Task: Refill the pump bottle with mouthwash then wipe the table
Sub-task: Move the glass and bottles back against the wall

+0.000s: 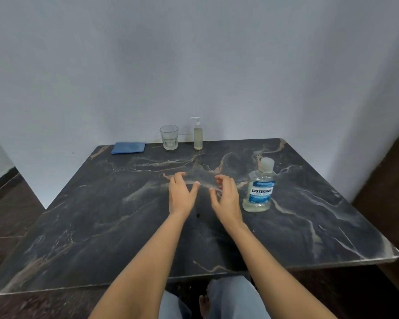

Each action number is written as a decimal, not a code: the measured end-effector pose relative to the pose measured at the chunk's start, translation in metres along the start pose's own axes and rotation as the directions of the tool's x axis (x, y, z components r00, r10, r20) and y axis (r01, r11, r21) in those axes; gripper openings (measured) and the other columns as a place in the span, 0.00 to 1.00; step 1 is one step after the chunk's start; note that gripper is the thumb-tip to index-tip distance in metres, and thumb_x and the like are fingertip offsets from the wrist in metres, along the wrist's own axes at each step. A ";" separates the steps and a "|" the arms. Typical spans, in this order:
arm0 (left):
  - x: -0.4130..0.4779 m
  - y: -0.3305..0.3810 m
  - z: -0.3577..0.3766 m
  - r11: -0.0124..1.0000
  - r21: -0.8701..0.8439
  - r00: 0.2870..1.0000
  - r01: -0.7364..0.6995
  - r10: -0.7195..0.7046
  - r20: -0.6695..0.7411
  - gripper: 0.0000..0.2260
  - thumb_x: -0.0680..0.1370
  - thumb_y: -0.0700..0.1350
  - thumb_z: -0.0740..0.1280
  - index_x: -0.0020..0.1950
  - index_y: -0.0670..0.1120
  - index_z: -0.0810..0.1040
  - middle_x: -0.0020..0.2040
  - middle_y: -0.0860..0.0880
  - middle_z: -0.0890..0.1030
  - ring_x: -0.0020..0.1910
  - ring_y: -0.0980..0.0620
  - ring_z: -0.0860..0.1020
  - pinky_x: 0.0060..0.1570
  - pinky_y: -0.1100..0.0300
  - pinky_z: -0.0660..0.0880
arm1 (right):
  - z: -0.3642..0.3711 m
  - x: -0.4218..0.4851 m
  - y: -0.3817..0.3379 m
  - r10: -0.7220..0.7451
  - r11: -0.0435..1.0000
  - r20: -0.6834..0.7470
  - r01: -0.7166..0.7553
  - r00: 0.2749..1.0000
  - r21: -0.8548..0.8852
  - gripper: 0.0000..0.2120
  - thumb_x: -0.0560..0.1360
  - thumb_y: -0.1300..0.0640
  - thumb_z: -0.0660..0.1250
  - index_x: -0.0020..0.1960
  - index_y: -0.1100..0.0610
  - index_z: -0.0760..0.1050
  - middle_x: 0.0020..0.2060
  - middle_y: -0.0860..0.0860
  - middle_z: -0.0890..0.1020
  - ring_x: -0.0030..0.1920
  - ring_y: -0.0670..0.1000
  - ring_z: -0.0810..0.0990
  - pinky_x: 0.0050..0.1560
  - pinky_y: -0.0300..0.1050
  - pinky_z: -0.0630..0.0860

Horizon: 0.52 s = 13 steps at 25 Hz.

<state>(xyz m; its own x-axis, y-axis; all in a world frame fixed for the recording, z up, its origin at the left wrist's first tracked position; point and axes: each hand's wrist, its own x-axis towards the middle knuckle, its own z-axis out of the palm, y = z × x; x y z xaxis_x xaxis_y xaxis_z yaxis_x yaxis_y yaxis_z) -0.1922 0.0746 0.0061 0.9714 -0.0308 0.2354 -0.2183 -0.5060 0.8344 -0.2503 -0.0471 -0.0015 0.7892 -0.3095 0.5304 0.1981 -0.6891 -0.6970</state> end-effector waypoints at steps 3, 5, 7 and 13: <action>-0.023 0.001 0.002 0.999 0.015 0.999 -0.033 0.033 0.009 0.21 0.77 0.49 0.68 0.66 0.42 0.68 0.65 0.43 0.71 0.66 0.45 0.68 0.63 0.50 0.69 | -0.024 -0.022 0.004 -0.117 0.990 -0.207 0.098 0.971 -0.101 0.16 0.73 0.62 0.69 0.59 0.61 0.71 0.53 0.55 0.74 0.54 0.51 0.72 0.56 0.51 0.75; -0.033 0.002 0.005 0.999 0.031 0.999 -0.037 0.036 0.011 0.21 0.77 0.49 0.68 0.66 0.42 0.69 0.64 0.43 0.71 0.65 0.44 0.68 0.62 0.50 0.69 | -0.036 -0.029 0.012 -0.092 0.978 -0.358 0.017 0.929 -0.207 0.21 0.71 0.59 0.72 0.60 0.59 0.68 0.55 0.59 0.72 0.56 0.55 0.69 0.58 0.54 0.71; -0.039 0.003 0.007 0.998 0.046 0.999 -0.034 0.033 0.018 0.20 0.77 0.49 0.68 0.66 0.42 0.69 0.64 0.43 0.71 0.65 0.44 0.68 0.62 0.50 0.68 | -0.046 -0.031 0.018 0.062 0.959 -0.459 -0.180 0.886 -0.217 0.30 0.67 0.54 0.75 0.63 0.59 0.65 0.59 0.61 0.69 0.59 0.58 0.66 0.61 0.59 0.67; -0.040 0.004 0.014 0.998 0.055 0.999 -0.027 0.025 0.041 0.20 0.78 0.49 0.67 0.66 0.43 0.68 0.65 0.44 0.71 0.66 0.46 0.68 0.63 0.51 0.68 | -0.050 -0.022 0.038 0.356 0.890 -0.387 -0.435 0.851 -0.138 0.48 0.63 0.47 0.78 0.72 0.61 0.56 0.66 0.60 0.65 0.65 0.61 0.64 0.63 0.60 0.65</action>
<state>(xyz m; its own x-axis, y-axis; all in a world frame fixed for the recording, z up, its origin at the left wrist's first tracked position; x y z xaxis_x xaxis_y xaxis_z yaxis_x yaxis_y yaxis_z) -0.2306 0.0617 -0.0065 0.9687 -0.0787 0.2355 -0.2391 -0.5516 0.7991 -0.2895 -0.0997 -0.0154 0.5168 -0.7623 0.3896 -0.2479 -0.5689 -0.7842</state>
